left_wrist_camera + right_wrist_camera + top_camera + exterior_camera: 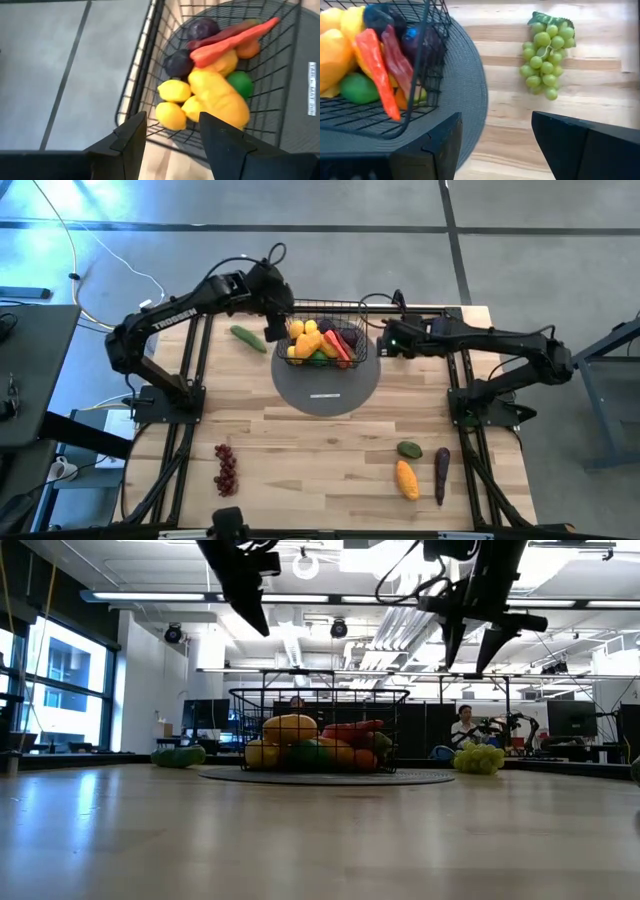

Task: Build produce basket
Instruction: Put the green grapes into the basket

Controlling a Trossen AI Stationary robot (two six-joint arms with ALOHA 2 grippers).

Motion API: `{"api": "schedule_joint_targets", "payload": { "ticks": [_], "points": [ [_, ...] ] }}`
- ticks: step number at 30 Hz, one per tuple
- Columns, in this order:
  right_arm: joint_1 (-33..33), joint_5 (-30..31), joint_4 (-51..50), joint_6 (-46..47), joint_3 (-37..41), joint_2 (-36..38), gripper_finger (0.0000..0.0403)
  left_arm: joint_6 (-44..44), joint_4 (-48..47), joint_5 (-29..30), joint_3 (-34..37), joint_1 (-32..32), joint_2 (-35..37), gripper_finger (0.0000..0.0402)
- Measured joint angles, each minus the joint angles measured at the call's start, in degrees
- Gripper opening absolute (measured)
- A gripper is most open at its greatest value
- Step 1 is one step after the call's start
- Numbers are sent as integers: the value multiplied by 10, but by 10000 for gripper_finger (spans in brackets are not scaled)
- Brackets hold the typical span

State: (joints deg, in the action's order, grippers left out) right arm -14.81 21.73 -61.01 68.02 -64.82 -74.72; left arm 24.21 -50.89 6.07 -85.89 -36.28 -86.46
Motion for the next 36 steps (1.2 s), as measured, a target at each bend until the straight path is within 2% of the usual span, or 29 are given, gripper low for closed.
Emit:
{"api": "schedule_joint_targets", "payload": {
  "ticks": [5,13,22,36],
  "points": [
    [-56,-26,-1,-65,0,-1,226,-1,-3,-7,0,-15,14,170],
    [-172,-79,-5,-159,0,-1,259,-1,-3,-16,0,-17,16,170],
    [-295,-144,-4,-247,0,-32,261,-15,-3,-13,0,-17,16,170],
    [-344,-201,55,-280,0,-166,261,-16,13,-7,0,-29,16,170]
  ]
}}
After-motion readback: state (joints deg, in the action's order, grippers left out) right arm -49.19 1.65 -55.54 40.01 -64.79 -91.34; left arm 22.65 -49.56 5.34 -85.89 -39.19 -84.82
